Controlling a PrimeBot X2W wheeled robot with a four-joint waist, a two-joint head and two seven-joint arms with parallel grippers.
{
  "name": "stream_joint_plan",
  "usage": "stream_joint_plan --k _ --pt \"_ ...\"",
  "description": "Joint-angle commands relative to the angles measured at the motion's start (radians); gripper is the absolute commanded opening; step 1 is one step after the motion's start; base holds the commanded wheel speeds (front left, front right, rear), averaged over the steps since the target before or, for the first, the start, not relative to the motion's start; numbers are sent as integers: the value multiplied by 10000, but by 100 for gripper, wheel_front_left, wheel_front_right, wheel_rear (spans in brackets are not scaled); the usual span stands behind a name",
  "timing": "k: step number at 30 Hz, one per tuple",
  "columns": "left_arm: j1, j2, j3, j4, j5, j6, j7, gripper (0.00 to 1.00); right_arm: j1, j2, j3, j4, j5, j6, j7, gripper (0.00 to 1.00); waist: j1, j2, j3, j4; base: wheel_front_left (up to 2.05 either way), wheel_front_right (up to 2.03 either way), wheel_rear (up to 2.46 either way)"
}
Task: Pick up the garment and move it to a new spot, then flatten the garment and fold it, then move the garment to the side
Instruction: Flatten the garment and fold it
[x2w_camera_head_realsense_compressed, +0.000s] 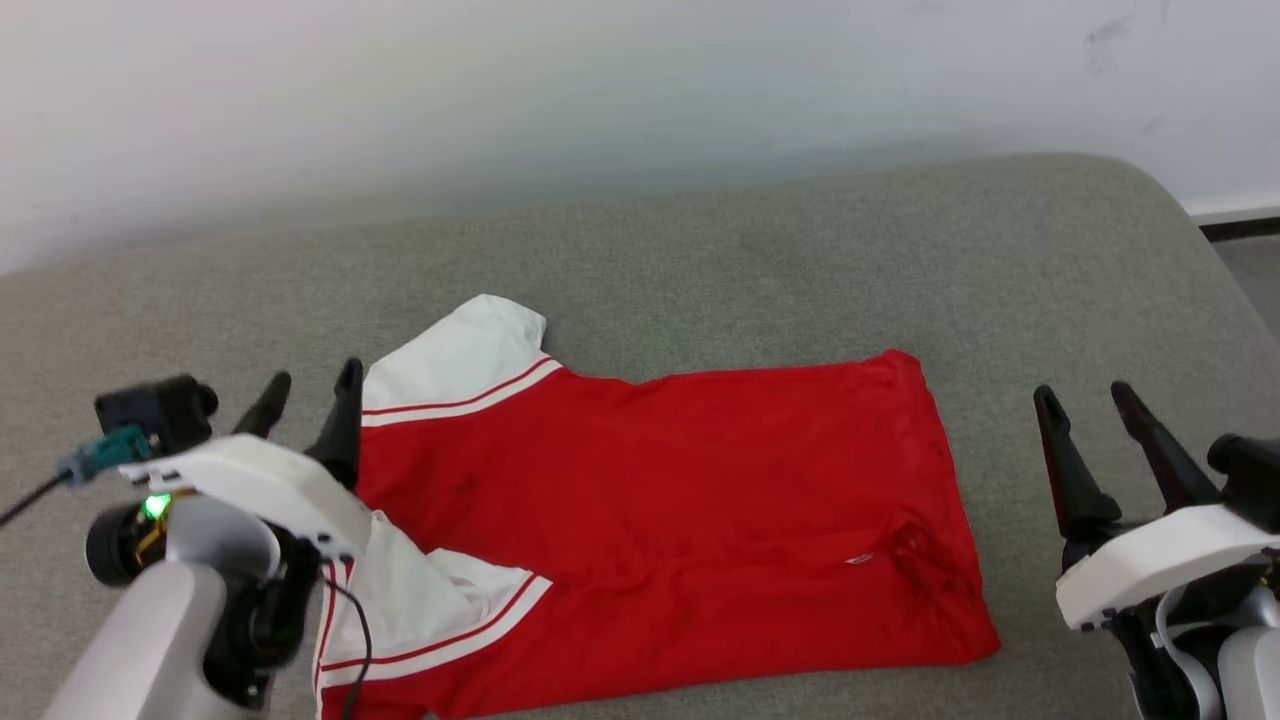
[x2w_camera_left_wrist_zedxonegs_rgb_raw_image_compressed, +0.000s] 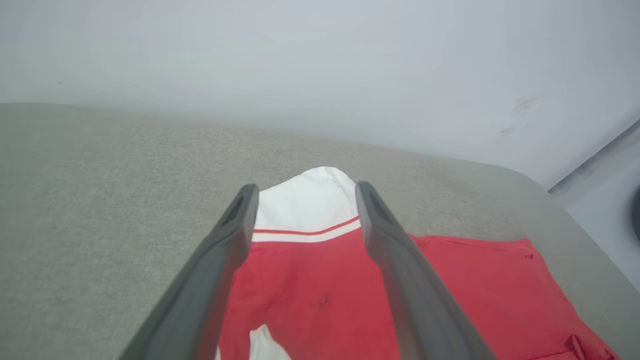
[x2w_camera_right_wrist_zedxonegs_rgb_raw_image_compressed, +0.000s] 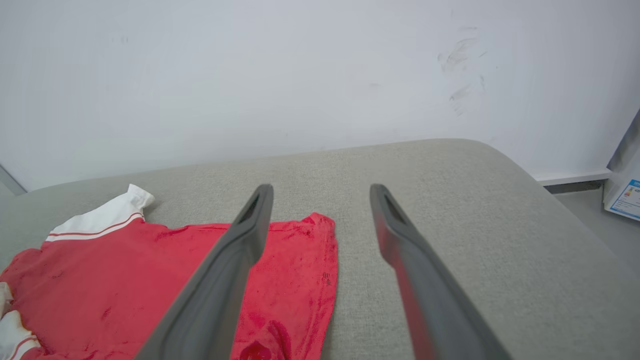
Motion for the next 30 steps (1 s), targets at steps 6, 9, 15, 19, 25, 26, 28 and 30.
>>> stream_joint_plan --k 6,9,15,19,25,26,28,30 --pt "-2216 433 92 718 55 -489 661 100 -769 557 -278 -743 -280 -4 -366 100 0 0 1652 -793 0 0 0" --pt "-3299 706 79 1259 -56 -752 1323 100 -1055 715 -276 -984 -362 -4 -588 100 0 0 2352 -1064 0 0 0" --pt "-4927 1457 -230 2378 -478 -1386 3559 100 -1408 922 -170 -1148 -350 -4 -939 100 0 0 3269 -1535 0 0 0" --pt "-5534 2093 -534 2927 -745 -1615 5459 100 -1454 1012 -90 -1001 -212 -4 -1080 100 0 0 3635 -1777 0 0 0" --pt "-6004 2550 -945 3299 -862 -1683 7164 100 -1598 1071 29 -786 20 -4 -1280 100 0 0 4207 -2046 0 0 0" --pt "-6017 2585 -1026 3384 -902 -1699 7459 100 -1637 1075 47 -748 66 -4 -1309 100 0 0 4280 -2084 0 0 0" --pt "-5821 2481 -1289 3640 -1009 -1618 8063 100 -1660 1081 37 -663 113 -4 -1359 100 0 0 4355 -2135 0 0 0" --pt "-5701 2401 -1410 3761 -1064 -1544 8353 100 -1665 1074 18 -614 130 -4 -1369 100 0 0 4374 -2152 0 0 0"
